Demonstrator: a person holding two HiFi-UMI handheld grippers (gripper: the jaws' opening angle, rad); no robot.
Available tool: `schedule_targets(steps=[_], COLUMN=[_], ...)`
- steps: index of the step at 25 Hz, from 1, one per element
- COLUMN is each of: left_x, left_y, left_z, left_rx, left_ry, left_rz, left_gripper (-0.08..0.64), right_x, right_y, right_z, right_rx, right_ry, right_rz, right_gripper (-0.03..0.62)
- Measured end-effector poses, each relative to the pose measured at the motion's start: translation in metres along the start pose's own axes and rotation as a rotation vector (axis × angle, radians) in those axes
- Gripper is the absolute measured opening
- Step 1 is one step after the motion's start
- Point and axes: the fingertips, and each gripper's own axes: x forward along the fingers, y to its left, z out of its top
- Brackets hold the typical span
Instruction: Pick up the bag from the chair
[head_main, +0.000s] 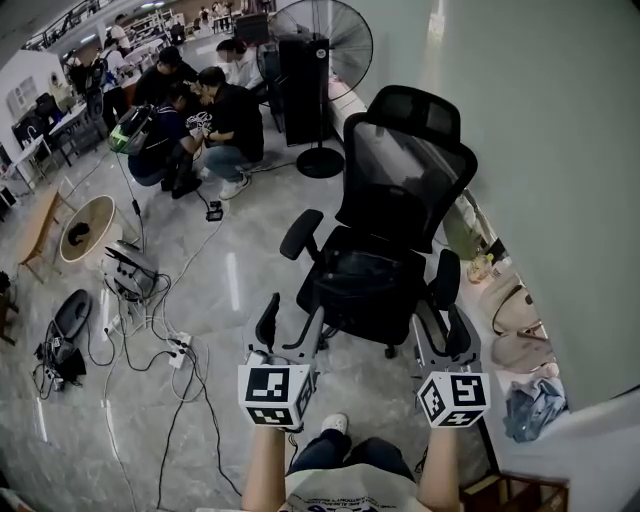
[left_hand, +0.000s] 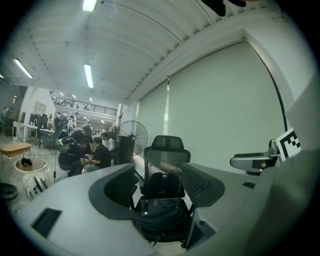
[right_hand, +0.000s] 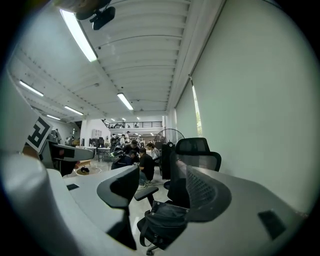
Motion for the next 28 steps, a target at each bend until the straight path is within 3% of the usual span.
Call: schedule_targets(steps=[15,28], left_x=[0.152,0.323], left_y=[0.044,0.071], left_z=[-0.052,-0.106], left_rx=[-0.051,-0.065], left_ry=[0.126,0.218], left_rz=[-0.005,0.014], left_gripper=[0.287,0.287], right_x=[0.148,0.303], right_y=[-0.053,-0.125], right_z=[-0.055,-0.124], right_rx=[0.017,0.009], right_ry=[0.127,0.214], right_rz=[0.001,0.128], right_gripper=[0.304,0.313])
